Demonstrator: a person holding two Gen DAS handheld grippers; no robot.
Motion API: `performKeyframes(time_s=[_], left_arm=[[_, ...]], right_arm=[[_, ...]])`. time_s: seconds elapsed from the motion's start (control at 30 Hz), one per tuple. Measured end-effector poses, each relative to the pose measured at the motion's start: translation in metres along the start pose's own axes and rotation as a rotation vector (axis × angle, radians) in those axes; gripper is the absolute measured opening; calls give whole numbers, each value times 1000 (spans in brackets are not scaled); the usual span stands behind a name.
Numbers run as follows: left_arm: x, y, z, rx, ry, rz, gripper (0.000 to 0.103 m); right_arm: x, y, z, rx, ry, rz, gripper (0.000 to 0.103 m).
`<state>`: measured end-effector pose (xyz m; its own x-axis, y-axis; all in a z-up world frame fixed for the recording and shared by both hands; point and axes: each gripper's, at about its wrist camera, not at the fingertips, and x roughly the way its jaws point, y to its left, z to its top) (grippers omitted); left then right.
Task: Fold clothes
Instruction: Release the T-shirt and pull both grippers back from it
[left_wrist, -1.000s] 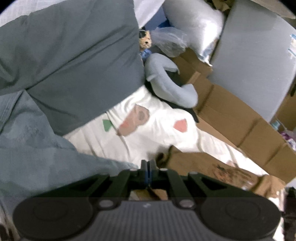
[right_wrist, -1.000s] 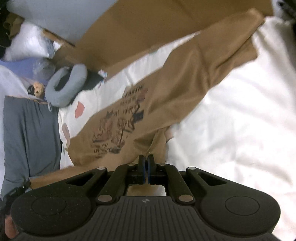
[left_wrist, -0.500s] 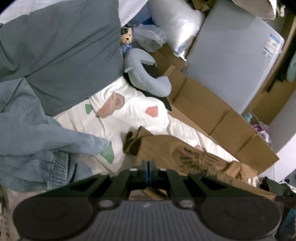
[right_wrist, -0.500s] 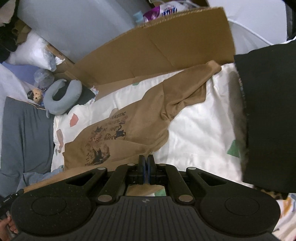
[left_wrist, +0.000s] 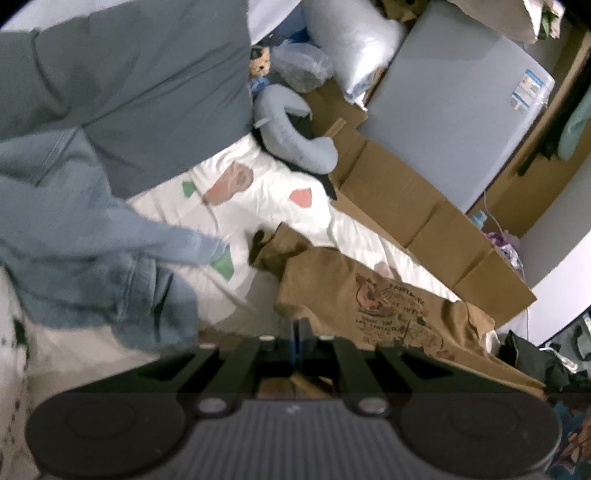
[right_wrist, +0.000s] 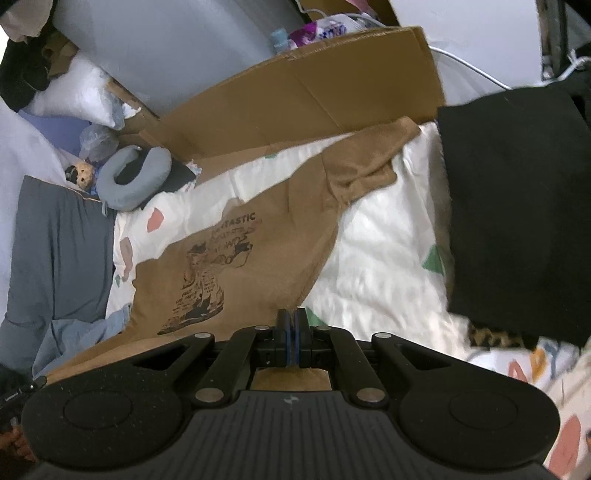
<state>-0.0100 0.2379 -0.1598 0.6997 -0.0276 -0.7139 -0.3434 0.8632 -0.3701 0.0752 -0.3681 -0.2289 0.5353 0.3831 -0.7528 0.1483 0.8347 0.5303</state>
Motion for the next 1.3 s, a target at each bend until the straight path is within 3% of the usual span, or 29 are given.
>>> performKeyframes(time_s=[0.43,0.67,0.83,1.07,1.3], left_arm=[[-31,25,-54,-108,83,7,1],[-45,28,-64,-111,115,61,1],[-60,16,-67,-49,136,85,1],[-68,30,-98,-60,250,131,1],[-35,57,-141,-119,366,172,1]], right_arm=[[-20,-15,-52,63,46,-69,0],[-13,-31,-77,97,76,-47,0],[-15,-37,-91,102,96,-35,0],[-17,-45,-110,108,131,-38,0],[14,-64,-128,123,228,-120,0]])
